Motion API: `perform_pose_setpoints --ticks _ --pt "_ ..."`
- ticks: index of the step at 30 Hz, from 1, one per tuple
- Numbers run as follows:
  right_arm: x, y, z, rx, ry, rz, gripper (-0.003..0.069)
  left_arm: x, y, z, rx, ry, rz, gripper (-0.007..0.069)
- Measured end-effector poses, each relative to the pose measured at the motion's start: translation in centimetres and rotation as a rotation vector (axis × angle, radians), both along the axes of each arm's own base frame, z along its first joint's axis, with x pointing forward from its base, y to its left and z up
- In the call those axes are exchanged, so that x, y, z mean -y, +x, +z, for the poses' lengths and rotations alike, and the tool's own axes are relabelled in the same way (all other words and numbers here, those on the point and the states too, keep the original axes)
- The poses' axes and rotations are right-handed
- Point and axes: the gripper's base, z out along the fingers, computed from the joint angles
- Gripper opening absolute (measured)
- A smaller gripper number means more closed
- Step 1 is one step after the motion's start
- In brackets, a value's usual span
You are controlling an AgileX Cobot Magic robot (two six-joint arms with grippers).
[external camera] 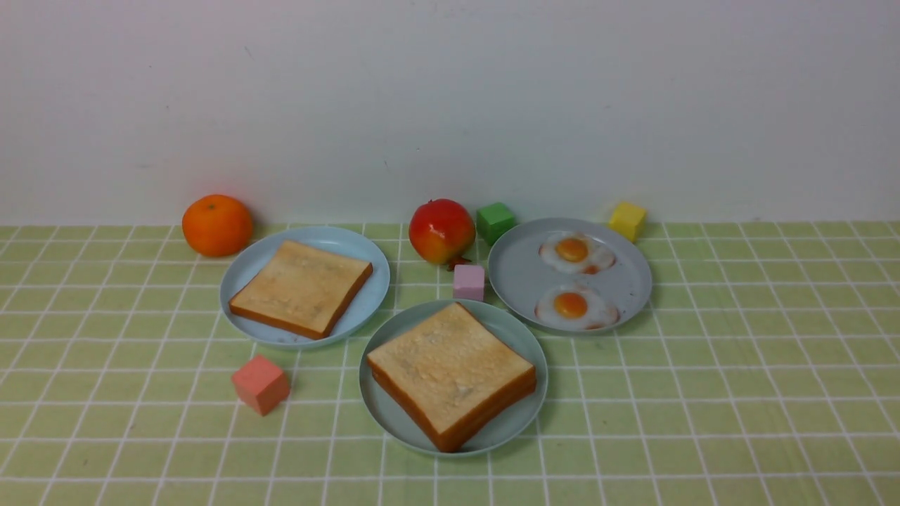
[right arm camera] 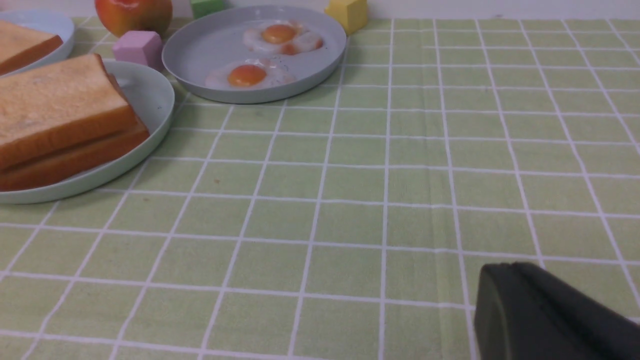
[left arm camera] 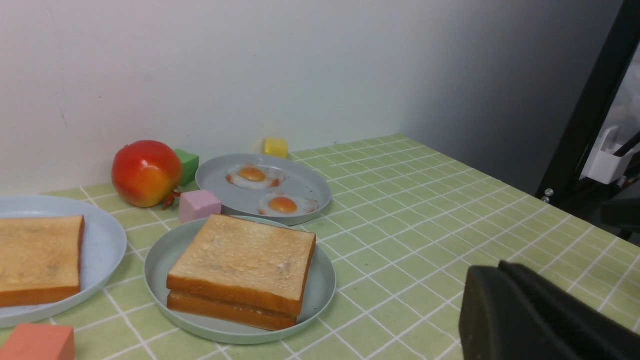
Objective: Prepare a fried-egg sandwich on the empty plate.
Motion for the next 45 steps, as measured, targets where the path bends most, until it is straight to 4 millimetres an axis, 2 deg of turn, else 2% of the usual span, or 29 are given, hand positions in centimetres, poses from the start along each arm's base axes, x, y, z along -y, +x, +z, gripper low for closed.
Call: perform_pose_setpoints --ticks 16,20,22,25,27,30,31,33,34,37,45 --pt "0.0 0.0 0.0 -0.001 0.005 0.001 -0.0003 0.0 0.0 0.1 0.006 -0.003 0.002 0.0015" --pt "0.0 0.0 0.0 -0.002 0.005 0.001 -0.0003 -0.2 0.2 0.1 0.04 0.013 0.041 -0.0013" --pt "0.0 0.0 0.0 -0.002 0.005 -0.001 -0.0003 -0.8 0.7 0.1 0.057 0.025 0.187 -0.0013" --pt "0.0 0.0 0.0 -0.002 0.004 -0.001 -0.0003 -1.4 1.0 0.1 0.051 0.023 0.306 -0.0013" --pt "0.0 0.0 0.0 -0.002 0.004 -0.001 0.0 -2.4 1.4 0.0 0.027 0.004 0.492 -0.0013" --pt "0.0 0.0 0.0 -0.002 0.004 -0.001 0.0002 -3.3 1.8 -1.4 -0.028 -0.009 0.641 -0.0013" --pt "0.0 0.0 0.0 -0.002 0.004 -0.001 0.0003 -3.3 1.8 -1.6 -0.031 -0.009 0.649 -0.0013" --pt "0.0 0.0 0.0 -0.002 0.004 -0.001 0.0005 -3.7 1.7 -3.5 -0.113 -0.017 0.721 -0.0013" --pt "0.0 0.0 0.0 -0.002 0.004 -0.001 0.0005 -3.8 1.7 -3.7 -0.124 -0.019 0.727 -0.0013" --pt "0.0 0.0 0.0 -0.001 0.003 0.0 0.0007 -3.9 1.3 -5.7 -0.321 0.048 0.755 -0.0013" --pt "0.0 0.0 0.0 -0.001 0.003 0.0 0.0015 -3.9 1.2 -6.3 -0.368 0.067 0.76 -0.0013"
